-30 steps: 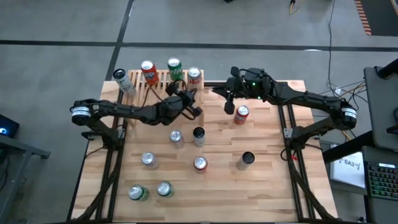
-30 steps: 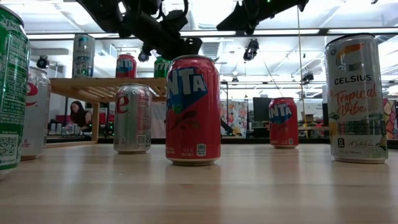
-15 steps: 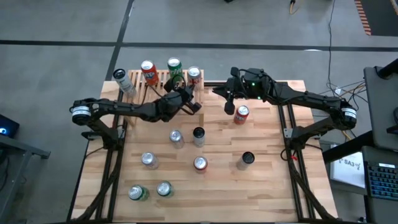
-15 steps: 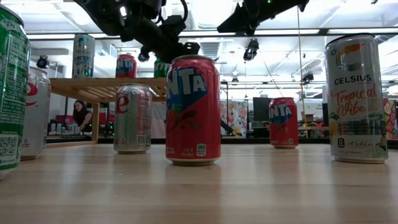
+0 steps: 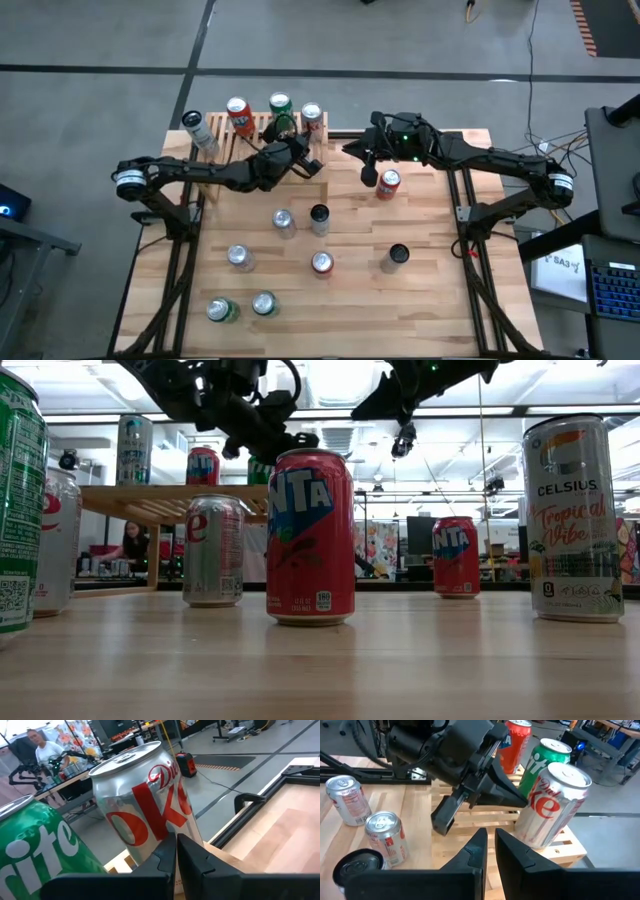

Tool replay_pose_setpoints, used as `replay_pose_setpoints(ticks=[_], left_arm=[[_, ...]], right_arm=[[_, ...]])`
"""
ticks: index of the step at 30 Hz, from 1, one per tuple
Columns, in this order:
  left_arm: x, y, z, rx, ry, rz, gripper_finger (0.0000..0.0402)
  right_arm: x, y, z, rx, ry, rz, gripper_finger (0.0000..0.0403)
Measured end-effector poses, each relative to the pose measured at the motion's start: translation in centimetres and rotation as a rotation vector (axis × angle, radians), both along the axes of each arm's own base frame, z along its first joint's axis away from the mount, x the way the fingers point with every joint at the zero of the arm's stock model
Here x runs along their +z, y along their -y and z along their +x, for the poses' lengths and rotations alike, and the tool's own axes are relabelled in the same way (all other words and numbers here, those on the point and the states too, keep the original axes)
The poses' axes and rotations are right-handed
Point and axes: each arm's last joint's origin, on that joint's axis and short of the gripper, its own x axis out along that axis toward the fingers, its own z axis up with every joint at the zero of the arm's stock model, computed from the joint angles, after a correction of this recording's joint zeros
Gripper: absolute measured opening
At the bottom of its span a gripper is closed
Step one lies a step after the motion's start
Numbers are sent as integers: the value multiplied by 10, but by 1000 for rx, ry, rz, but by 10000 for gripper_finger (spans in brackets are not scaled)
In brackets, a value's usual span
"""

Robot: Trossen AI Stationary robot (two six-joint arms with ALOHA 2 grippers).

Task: Place canned beverage on shelf
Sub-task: Put the bottom red/silver soda can on the shelf

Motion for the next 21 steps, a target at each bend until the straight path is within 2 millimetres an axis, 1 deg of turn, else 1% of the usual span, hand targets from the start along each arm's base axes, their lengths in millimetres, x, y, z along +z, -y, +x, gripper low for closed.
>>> replay_pose_setpoints(ticks=[5,12,17,21], left_arm=[[0,-6,-2,16,-3,1,0],[-1,-6,-2,14,-34,10,0],[-4,-3,-3,11,-80,-3,0],[-3,3,-3,-6,-84,-8,0]], right_arm=[[-2,0,0,-9,1,29,27],[-5,0,0,-23,5,72,27],[-14,2,4,-29,36,81,27],[-26,5,12,-34,8,102,27]])
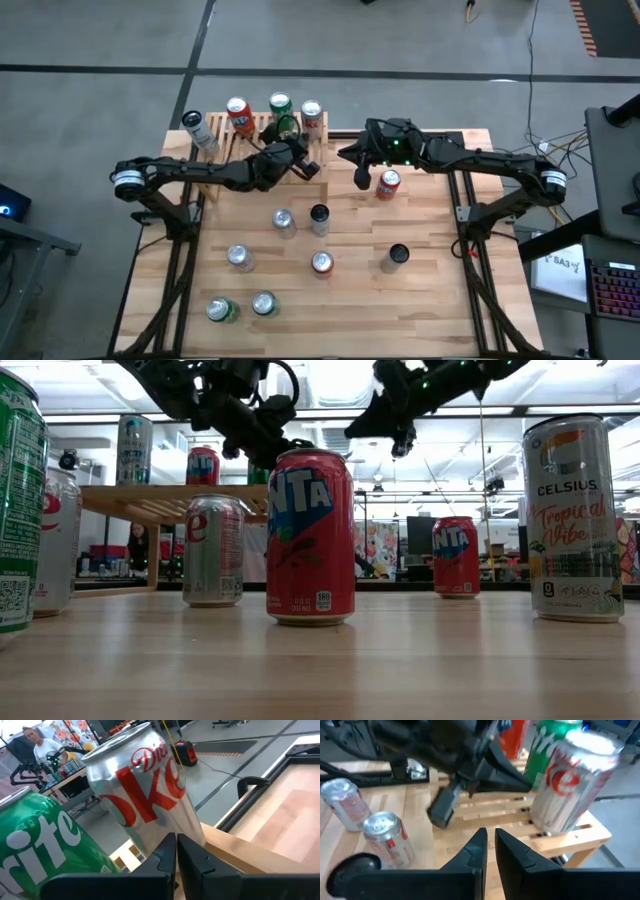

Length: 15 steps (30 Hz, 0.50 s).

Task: Place canned beverage on shelf
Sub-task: Put the bottom red/silver soda can on the shelf

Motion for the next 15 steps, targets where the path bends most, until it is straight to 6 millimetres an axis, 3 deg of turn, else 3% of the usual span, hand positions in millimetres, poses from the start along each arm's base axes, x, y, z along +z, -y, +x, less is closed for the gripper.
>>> replay_pose_setpoints(ticks=[9,15], left_arm=[[5,33,-2,25,-104,56,0],[20,47,-26,6,-109,16,0]], right_arm=[[-11,9,18,4,50,-46,27],[-17,18,31,-5,124,-90,27]])
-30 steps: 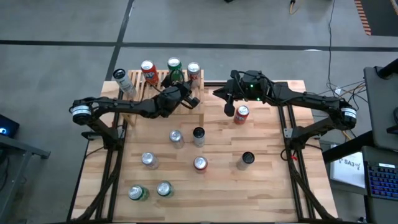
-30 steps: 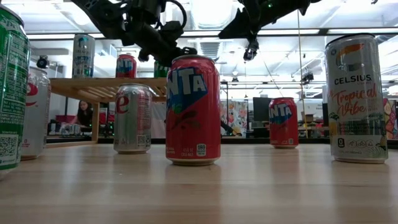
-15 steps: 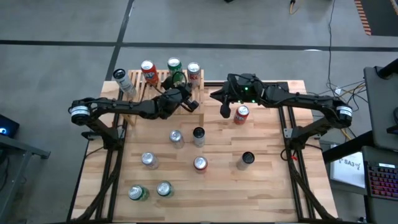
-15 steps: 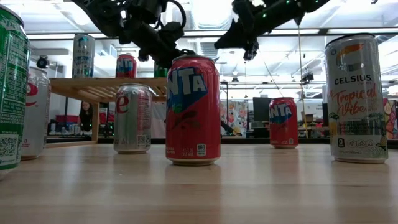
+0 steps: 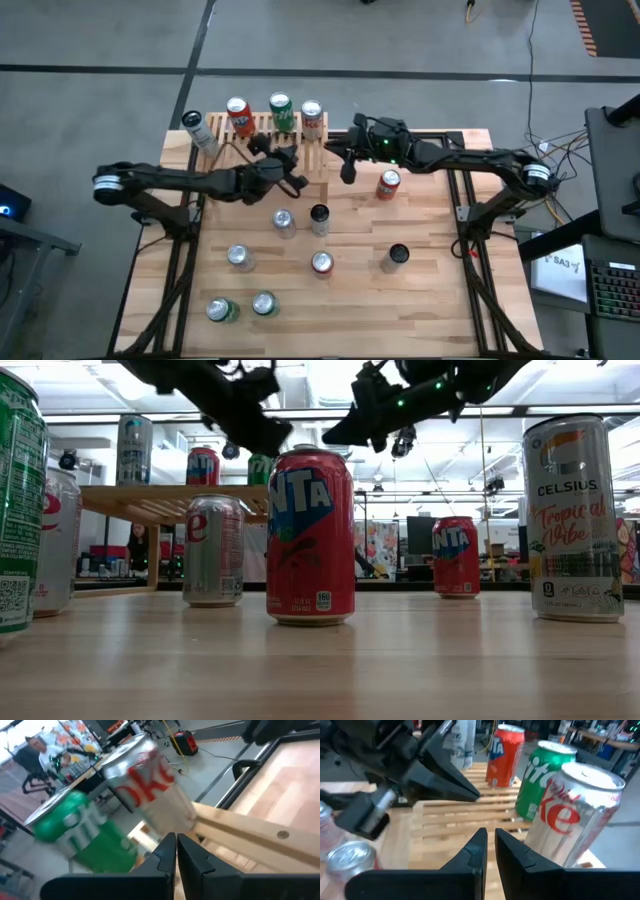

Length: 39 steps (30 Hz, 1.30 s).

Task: Place canned beverage on shelf
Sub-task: Put the bottom red/silver soda can on the shelf

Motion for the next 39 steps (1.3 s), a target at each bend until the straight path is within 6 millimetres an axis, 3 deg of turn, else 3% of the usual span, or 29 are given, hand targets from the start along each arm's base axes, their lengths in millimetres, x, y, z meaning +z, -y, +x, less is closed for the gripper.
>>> replay_pose_setpoints(ticks=[9,18,23,39], left_arm=[[17,13,-49,-121,111,-74,0],[17,17,-81,-177,217,-91,0],[15,18,-88,-178,228,-89,0],[10,18,-88,-177,212,-89,0]], right_arm=[[-10,10,20,-4,42,-19,27],[-21,25,49,-71,10,-32,27],[-29,33,56,-186,-26,-49,27],[-27,48,53,-218,-32,-59,27]])
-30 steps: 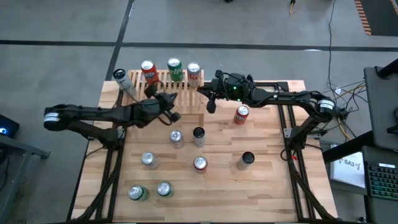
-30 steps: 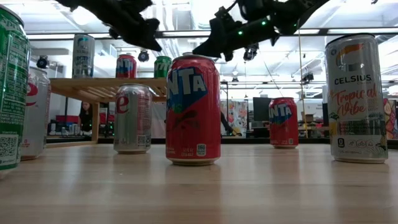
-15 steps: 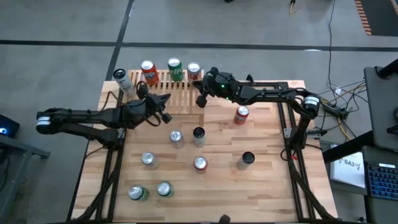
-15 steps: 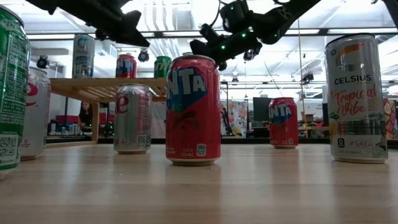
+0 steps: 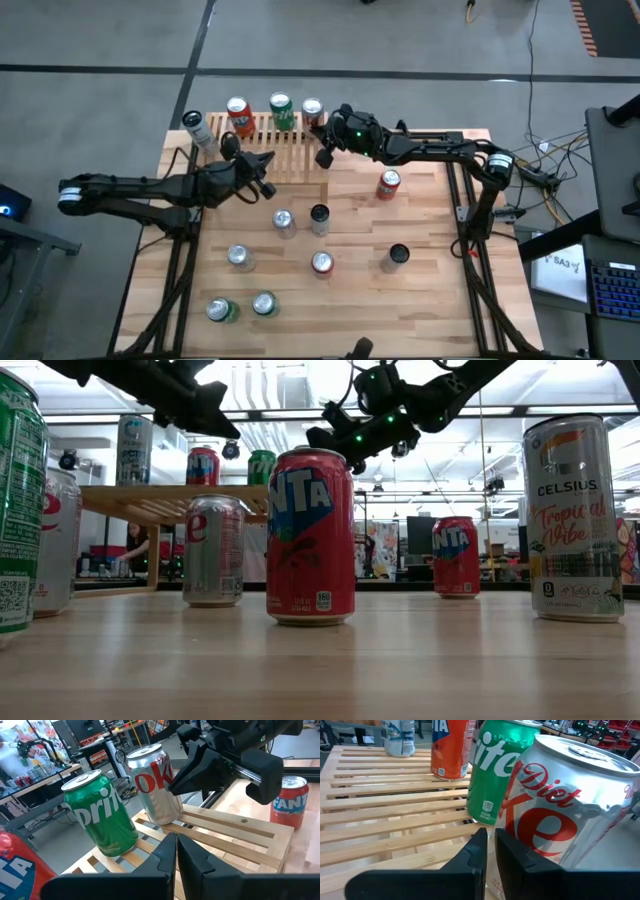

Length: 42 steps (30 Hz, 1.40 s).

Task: Place canned beverage on shelf
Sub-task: Put the bottom red/silver soda can on the shelf

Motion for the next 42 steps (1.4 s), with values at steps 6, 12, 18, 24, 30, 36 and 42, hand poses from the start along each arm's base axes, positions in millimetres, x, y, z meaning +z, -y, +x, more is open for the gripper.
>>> replay_pose_setpoints(ticks=[6,12,18,24,30,36,42], left_arm=[[0,0,0,0,0,0,0],[0,0,0,1,6,-1,0],[0,0,0,2,9,-4,0],[0,0,0,1,9,-4,0],[0,0,0,1,9,-5,0],[0,0,0,1,8,-5,0],[0,0,0,1,8,-5,0]], right_arm=[[0,2,-1,-3,-8,-14,27],[0,2,-1,-3,-8,-15,27],[0,3,-2,-4,-10,-20,27],[0,4,-1,-5,-5,-24,27],[-7,9,1,-11,-9,-35,27],[-9,10,1,-14,-21,-29,27],[-3,3,-6,-8,-75,9,27]])
